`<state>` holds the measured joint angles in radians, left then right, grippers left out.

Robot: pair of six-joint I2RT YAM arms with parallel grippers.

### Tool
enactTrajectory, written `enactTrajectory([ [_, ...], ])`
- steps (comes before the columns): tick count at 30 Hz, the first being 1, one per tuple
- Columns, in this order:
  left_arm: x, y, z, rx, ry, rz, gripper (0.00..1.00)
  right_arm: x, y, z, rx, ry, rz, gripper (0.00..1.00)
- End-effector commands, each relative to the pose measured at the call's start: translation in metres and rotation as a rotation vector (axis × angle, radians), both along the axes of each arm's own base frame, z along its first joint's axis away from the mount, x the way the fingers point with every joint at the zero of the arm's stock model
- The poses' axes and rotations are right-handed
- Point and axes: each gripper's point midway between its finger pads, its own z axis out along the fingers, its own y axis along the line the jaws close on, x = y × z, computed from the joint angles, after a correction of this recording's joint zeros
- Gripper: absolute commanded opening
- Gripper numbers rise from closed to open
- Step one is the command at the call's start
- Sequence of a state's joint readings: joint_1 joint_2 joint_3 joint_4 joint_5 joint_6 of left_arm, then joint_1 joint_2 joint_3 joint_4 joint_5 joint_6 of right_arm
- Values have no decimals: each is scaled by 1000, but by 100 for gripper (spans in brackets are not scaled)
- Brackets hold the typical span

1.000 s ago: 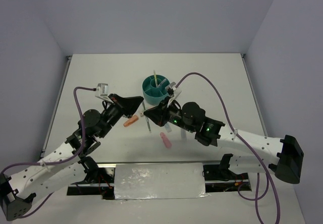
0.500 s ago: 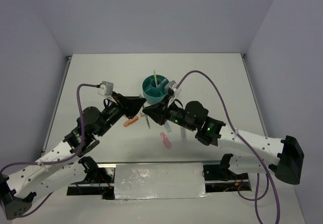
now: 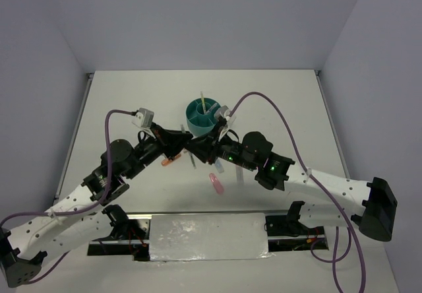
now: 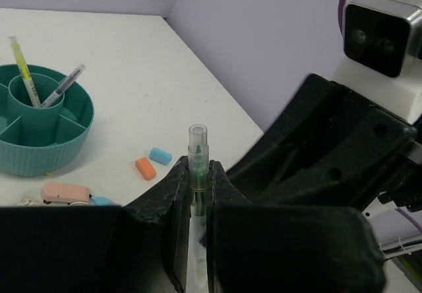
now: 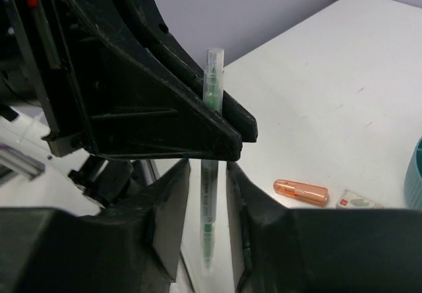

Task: Sort the stationery into containers
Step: Close the pen cap on the pen.

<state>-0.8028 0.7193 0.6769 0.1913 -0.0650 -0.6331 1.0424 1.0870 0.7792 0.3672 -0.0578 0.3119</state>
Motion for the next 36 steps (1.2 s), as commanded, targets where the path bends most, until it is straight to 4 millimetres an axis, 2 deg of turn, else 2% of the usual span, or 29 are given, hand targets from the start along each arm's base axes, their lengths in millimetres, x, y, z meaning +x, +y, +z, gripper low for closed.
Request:
enactTrajectory([
  [1,-14,4,43,-39,-139,-47,0,-6,12,30,60,-56,69,38],
  [3,-19,9,56,-56,-186,-43,0,-8,15,25,58,-37,86,47],
  [7,-22,14,66,-67,-214,-38,0,-12,20,15,61,-21,118,48],
  [9,-22,13,66,-66,-211,-40,0,-15,22,12,68,-12,138,38],
  [10,-24,12,67,-64,-216,-53,0,-17,23,14,76,-18,148,25],
  [11,-24,11,65,-60,-211,-57,0,-16,23,13,78,-14,149,4],
  [12,-24,9,62,-55,-206,-63,0,-18,24,14,81,-11,154,0],
  [15,-20,7,58,-43,-193,-58,35,-20,21,20,98,-23,157,0],
  [16,-20,7,57,-39,-186,-57,51,-20,20,19,93,-25,154,0],
  [18,-18,7,60,-33,-186,-52,69,-17,19,19,85,-30,136,0],
  [21,-5,19,65,-22,-163,47,82,-17,17,14,65,-28,133,0],
  [24,2,27,67,2,-125,104,79,-16,15,11,57,-26,125,0],
  [31,1,35,69,4,-104,133,69,-12,14,11,41,-26,103,0],
  [32,1,35,68,8,-103,130,64,-13,14,10,38,-23,104,0],
  [36,1,30,63,20,-89,113,61,-12,15,13,35,-29,107,0],
])
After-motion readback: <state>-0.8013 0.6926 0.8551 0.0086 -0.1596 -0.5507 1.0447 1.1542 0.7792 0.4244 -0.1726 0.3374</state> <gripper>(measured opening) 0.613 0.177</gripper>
